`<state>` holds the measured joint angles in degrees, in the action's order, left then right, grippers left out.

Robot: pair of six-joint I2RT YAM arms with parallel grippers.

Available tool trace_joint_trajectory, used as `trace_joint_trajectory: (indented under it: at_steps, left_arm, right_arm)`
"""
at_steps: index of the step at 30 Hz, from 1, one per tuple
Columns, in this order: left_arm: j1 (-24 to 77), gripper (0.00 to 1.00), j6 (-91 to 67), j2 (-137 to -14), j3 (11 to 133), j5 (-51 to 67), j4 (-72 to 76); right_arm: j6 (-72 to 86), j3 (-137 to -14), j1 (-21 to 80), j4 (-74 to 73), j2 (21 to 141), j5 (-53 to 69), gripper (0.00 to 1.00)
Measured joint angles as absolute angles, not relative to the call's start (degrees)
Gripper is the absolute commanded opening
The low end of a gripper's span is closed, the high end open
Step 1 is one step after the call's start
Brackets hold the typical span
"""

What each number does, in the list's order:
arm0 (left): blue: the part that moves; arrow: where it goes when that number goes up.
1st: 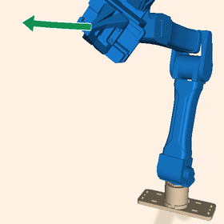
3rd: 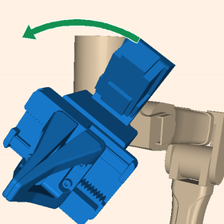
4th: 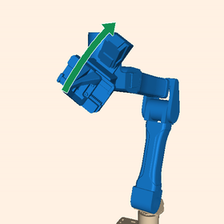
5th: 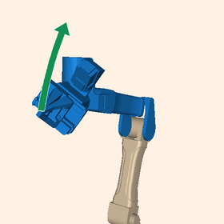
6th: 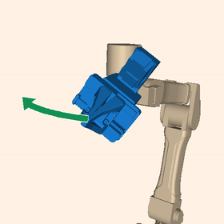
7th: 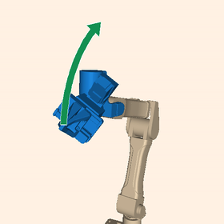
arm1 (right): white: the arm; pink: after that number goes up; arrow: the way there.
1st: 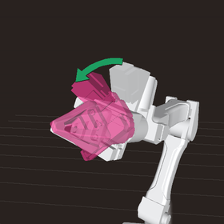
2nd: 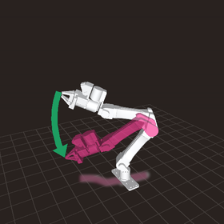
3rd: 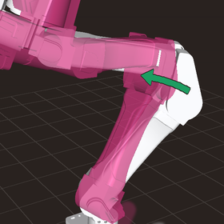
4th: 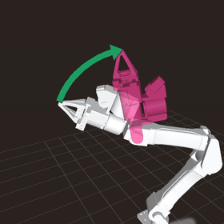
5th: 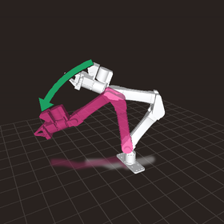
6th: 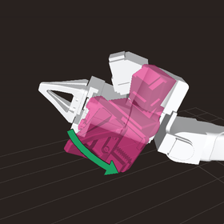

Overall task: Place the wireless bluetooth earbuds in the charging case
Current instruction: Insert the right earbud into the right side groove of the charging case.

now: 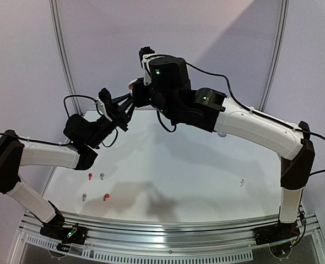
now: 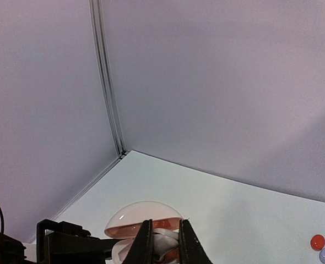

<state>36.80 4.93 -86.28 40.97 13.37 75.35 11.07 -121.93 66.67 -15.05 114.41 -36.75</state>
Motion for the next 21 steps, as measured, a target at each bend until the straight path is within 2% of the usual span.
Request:
trace_joint_trajectory:
  at_steps: [9,15,21]
  left_arm:
    - [36.80,0.00,4.93,-86.28,40.88,12.99,75.33]
    - [36.80,0.00,4.89,-86.28,40.77,12.99,75.31]
    - [36.80,0.00,4.29,-86.26,40.34,12.78,75.46]
  right_arm:
    - [10.63,-121.93,66.67,-15.40,114.80,-36.27,0.25]
    - [10.46,-121.93,66.67,-15.44,114.83,-35.48,0.31]
    - [10.26,-122.06,66.70,-16.34,114.83,-35.44,0.48]
